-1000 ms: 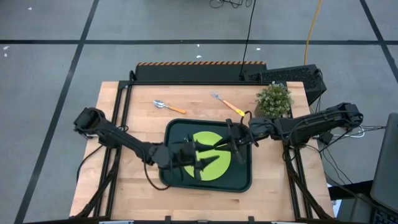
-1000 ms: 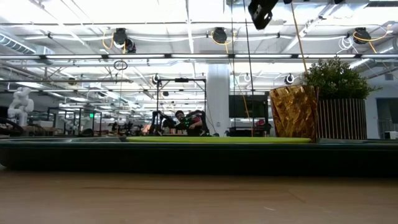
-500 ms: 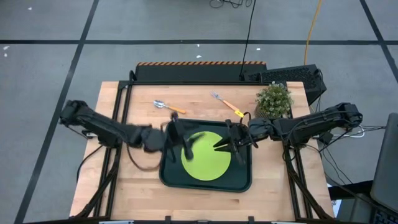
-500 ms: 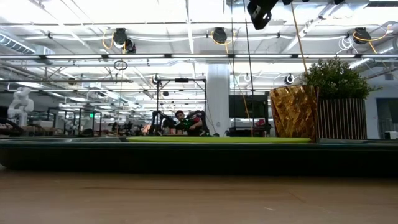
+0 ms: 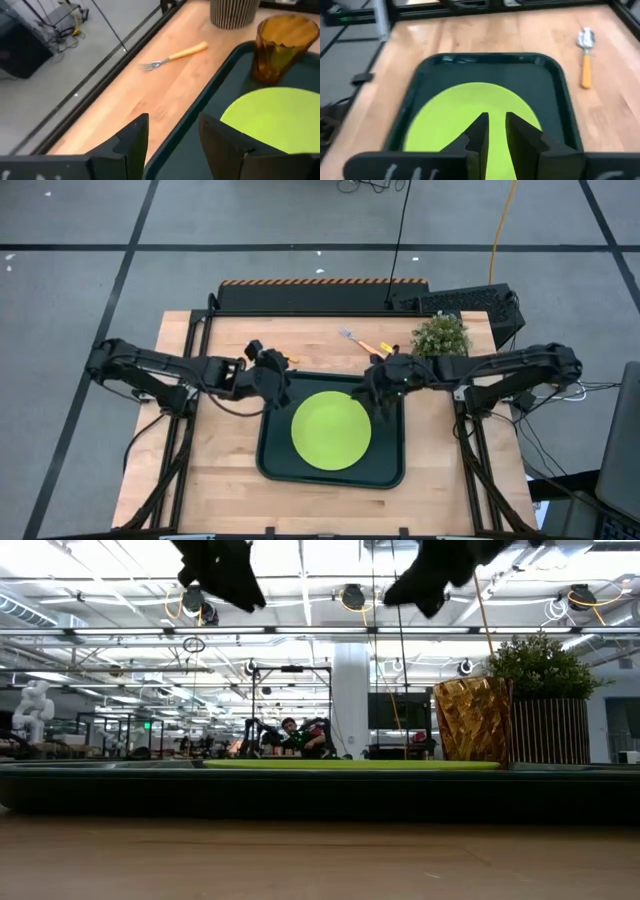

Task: Pick and place plate/cup/fork/spoon on tray
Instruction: Adjust the black tray on the table

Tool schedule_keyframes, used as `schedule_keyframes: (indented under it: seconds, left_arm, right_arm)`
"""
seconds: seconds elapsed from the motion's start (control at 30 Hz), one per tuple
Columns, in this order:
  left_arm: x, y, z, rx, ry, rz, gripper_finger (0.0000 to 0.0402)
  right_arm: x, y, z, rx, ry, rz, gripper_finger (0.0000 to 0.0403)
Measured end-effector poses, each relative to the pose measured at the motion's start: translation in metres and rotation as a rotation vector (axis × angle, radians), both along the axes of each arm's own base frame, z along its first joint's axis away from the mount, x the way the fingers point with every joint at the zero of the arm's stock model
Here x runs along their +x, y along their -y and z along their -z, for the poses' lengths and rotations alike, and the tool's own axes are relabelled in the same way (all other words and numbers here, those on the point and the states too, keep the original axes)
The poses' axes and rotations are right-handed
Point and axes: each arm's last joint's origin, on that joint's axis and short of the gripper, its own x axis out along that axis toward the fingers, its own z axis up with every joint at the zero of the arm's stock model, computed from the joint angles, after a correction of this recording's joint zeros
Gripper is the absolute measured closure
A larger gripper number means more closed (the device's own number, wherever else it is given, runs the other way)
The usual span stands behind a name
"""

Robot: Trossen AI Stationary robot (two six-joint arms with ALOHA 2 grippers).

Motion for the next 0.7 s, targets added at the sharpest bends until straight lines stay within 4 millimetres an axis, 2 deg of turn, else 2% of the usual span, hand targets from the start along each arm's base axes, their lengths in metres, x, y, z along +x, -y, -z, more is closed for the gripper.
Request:
schedule_keyframes:
  seconds: [0.13, 0.27, 0.4, 0.53, 0.7]
  left_arm:
    - [-0.002, 0.003, 0.013, -0.020, -0.038, 0.046, 0.0227]
    - [-0.004, 0.011, 0.029, -0.047, -0.036, 0.097, 0.0227]
    - [-0.007, 0.016, 0.038, -0.042, -0.039, 0.126, 0.0227]
    - [-0.007, 0.017, 0.037, -0.021, -0.032, 0.140, 0.0227]
    - [-0.006, 0.015, 0.037, 0.017, -0.057, 0.161, 0.0227]
  right_arm:
    - [-0.009, -0.014, -0.021, 0.008, -0.126, -0.050, 0.0343]
    - [-0.021, -0.036, -0.020, 0.091, -0.261, -0.054, 0.0343]
    - [-0.035, -0.060, -0.003, 0.232, -0.426, 0.027, 0.0343]
    - [-0.049, -0.082, 0.021, 0.365, -0.610, 0.176, 0.0343]
    - [-0.059, -0.109, 0.054, 0.500, -0.686, 0.296, 0.0343]
